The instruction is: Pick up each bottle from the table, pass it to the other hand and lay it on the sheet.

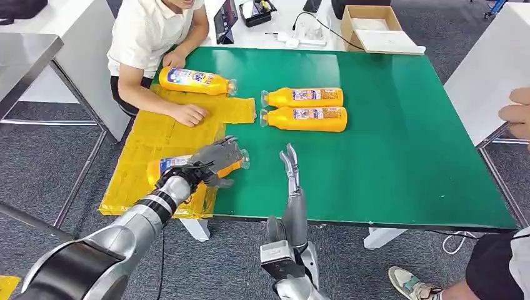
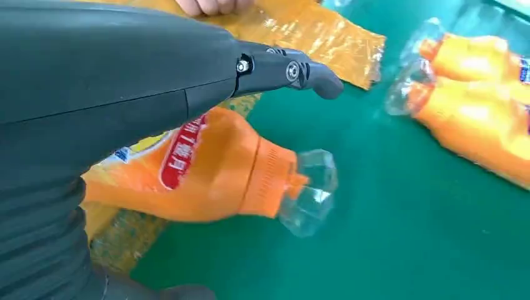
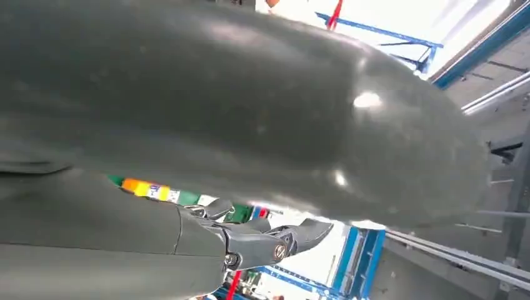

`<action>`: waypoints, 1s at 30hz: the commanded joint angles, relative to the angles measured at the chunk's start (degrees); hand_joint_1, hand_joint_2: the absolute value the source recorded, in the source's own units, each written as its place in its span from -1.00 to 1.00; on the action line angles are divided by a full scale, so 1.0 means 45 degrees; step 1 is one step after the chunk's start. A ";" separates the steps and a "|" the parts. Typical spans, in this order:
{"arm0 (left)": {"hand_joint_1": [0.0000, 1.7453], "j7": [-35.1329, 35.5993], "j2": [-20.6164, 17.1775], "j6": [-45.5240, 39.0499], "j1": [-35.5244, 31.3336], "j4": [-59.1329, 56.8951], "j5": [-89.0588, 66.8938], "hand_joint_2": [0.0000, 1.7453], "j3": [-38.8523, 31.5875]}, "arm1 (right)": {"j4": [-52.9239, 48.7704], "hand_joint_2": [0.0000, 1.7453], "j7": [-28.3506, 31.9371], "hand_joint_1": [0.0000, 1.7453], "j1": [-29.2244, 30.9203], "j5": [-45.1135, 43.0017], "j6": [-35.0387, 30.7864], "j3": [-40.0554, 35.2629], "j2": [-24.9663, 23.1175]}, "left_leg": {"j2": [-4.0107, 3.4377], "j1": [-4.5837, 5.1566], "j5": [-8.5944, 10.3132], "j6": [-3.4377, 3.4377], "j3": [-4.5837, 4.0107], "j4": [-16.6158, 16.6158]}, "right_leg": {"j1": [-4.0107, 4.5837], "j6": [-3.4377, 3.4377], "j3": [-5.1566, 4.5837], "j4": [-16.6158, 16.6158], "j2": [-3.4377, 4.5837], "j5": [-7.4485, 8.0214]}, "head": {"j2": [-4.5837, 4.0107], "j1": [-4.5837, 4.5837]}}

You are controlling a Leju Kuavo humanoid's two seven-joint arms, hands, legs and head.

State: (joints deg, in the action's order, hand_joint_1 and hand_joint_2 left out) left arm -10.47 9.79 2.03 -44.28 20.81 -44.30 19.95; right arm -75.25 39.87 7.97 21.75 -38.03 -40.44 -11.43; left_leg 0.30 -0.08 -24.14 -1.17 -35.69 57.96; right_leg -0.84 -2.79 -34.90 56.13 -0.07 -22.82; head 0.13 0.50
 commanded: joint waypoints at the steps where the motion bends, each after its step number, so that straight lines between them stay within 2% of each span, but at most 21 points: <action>1: -1.00 -0.0592 0.0218 -0.0658 -0.0032 0.0116 0.0671 1.00 -0.1036 | 0.0717 -1.00 0.0030 -1.00 0.0242 0.0035 -0.0438 -0.0152 0.0213 | -0.0008 -0.0006 -0.0011 0.0009 0.0042 -0.0009 | 0.0008 0.0018 0.0041 -0.0011 0.0005 -0.0009 | 0.0000 0.0005; 3: -1.00 -0.1291 0.0309 -0.1366 0.0350 0.0682 0.1409 1.00 -0.1578 | 0.0586 -1.00 0.0030 -1.00 0.0099 0.0162 -0.0438 -0.0135 0.0211 | -0.0016 -0.0006 -0.0016 0.0010 0.0052 -0.0011 | 0.0008 0.0018 0.0049 -0.0014 0.0012 -0.0012 | 0.0000 0.0000; 4: -1.00 -0.1839 0.0361 -0.1578 0.0642 0.1176 0.1833 1.00 -0.1798 | 0.0413 -1.00 0.0030 -1.00 -0.0039 0.0306 -0.0438 -0.0044 0.0196 | -0.0024 -0.0015 -0.0050 0.0022 0.0123 -0.0006 | 0.0019 0.0039 0.0119 -0.0010 0.0017 -0.0043 | 0.0000 0.0005; 5: -1.00 -0.2517 0.0416 -0.1646 0.1159 0.2043 0.2490 1.00 -0.2024 | 0.0182 -1.00 0.0030 -1.00 -0.0206 0.0477 -0.0438 0.0017 0.0211 | -0.0017 -0.0003 -0.0017 0.0009 0.0049 -0.0012 | 0.0005 0.0017 0.0045 -0.0011 0.0011 -0.0013 | 0.0000 0.0000; 8: -1.00 -0.2471 0.0397 -0.1611 0.1462 0.2516 0.2552 1.00 -0.1906 | 0.0061 -1.00 0.0030 -1.00 -0.0336 0.0530 -0.0438 0.0006 0.0250 | -0.0016 -0.0005 -0.0023 0.0011 0.0058 -0.0012 | 0.0006 0.0019 0.0053 -0.0010 0.0012 -0.0020 | 0.0000 0.0005; 11: -1.00 -0.2821 0.0337 -0.1347 0.2701 0.4894 0.4272 1.00 -0.1933 | -0.0891 -1.00 0.0030 -1.00 -0.0640 0.0417 -0.0438 -0.0037 0.0411 | -0.0018 -0.0001 -0.0021 0.0009 0.0049 -0.0013 | 0.0003 0.0016 0.0044 -0.0014 0.0015 -0.0016 | 0.0000 0.0005; 14: -1.00 -0.2681 0.0051 -0.1441 0.4830 0.8669 0.6124 1.00 -0.1226 | -0.1960 -1.00 0.0030 -1.00 -0.1017 -0.0067 -0.0438 -0.0100 0.0984 | -0.0030 -0.0003 -0.0028 0.0011 0.0049 -0.0011 | 0.0004 0.0016 0.0041 -0.0014 0.0025 -0.0016 | 0.0000 0.0000; 17: -1.00 -0.2596 -0.0031 -0.1440 0.5156 0.9185 0.6300 1.00 -0.1076 | -0.2094 -1.00 0.0030 -1.00 -0.1114 -0.0067 -0.0438 -0.0050 0.1039 | -0.0035 -0.0004 -0.0038 0.0013 0.0057 -0.0008 | 0.0005 0.0018 0.0050 -0.0014 0.0029 -0.0023 | 0.0000 0.0000; 18: -1.00 -0.2561 -0.0116 -0.1608 0.5698 0.9955 0.6654 1.00 -0.0888 | -0.2281 -1.00 0.0030 -1.00 -0.1235 -0.0305 -0.0438 -0.0089 0.1150 | -0.0036 -0.0005 -0.0059 0.0018 0.0093 -0.0002 | 0.0007 0.0028 0.0084 -0.0006 0.0028 -0.0045 | 0.0000 0.0000; 19: -1.00 -0.2605 -0.0203 -0.1758 0.6093 1.0601 0.7201 1.00 -0.0640 | -0.2668 1.00 0.0030 -1.00 -0.1392 -0.0468 -0.0438 -0.0013 0.1171 | -0.0020 0.0000 -0.0028 0.0013 0.0035 -0.0010 | 0.0000 0.0016 0.0028 -0.0014 0.0015 -0.0019 | 0.0000 0.0000; 20: -1.00 -0.2606 -0.0195 -0.1817 0.6197 1.0735 0.7293 1.00 -0.0581 | -0.2701 1.00 0.0030 -1.00 -0.1398 -0.0548 -0.0438 -0.0067 0.1202 | -0.0033 -0.0007 -0.0052 0.0019 0.0082 -0.0009 | 0.0009 0.0027 0.0072 -0.0018 0.0027 -0.0037 | 0.0000 0.0000; 24: -1.00 -0.2347 -0.0675 -0.2327 0.7529 1.2672 0.9194 1.00 0.0301 | -0.3219 1.00 0.0030 -1.00 -0.1746 -0.2930 -0.0438 0.0178 0.1396 | -0.0026 -0.0002 -0.0037 0.0012 0.0036 -0.0009 | 0.0003 0.0020 0.0029 -0.0014 0.0021 -0.0022 | 0.0000 0.0000; 25: -1.00 -0.2348 -0.0701 -0.2655 0.7796 1.2925 0.9445 1.00 0.0279 | -0.2858 -1.00 0.0030 -1.00 -0.1943 -0.3096 -0.0438 0.0583 0.1252 | -0.0037 -0.0004 -0.0053 0.0016 0.0069 -0.0011 | 0.0006 0.0027 0.0056 -0.0015 0.0031 -0.0035 | 0.0000 0.0000; 27: -1.00 -0.2383 -0.0969 -0.3049 0.8378 1.3547 0.9722 1.00 0.0404 | -0.2518 -1.00 0.0030 -1.00 -0.2102 -0.3276 -0.0216 0.1178 0.1185 | -0.0037 -0.0002 -0.0055 0.0019 0.0092 -0.0022 | 0.0003 0.0031 0.0078 -0.0022 0.0032 -0.0039 | 0.0000 0.0000; 30: -1.00 -0.2383 -0.0969 -0.3049 0.8378 1.3547 0.9722 1.00 0.0404 | -0.2518 -1.00 0.0030 -1.00 -0.2102 -0.3276 -0.0216 0.1178 0.1185 | -0.0032 -0.0004 -0.0052 0.0018 0.0085 -0.0021 | 0.0007 0.0031 0.0076 -0.0025 0.0025 -0.0037 | -0.0004 0.0000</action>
State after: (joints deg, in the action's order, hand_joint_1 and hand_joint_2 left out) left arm -21.68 9.90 -10.62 -11.67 73.01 -1.64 17.62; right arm -87.17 39.93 -0.31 8.22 -37.97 -39.04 -7.72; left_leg 0.29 -0.08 -24.23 -1.16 -35.71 57.95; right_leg -0.84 -2.77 -34.93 56.09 -0.06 -22.87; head 0.11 0.50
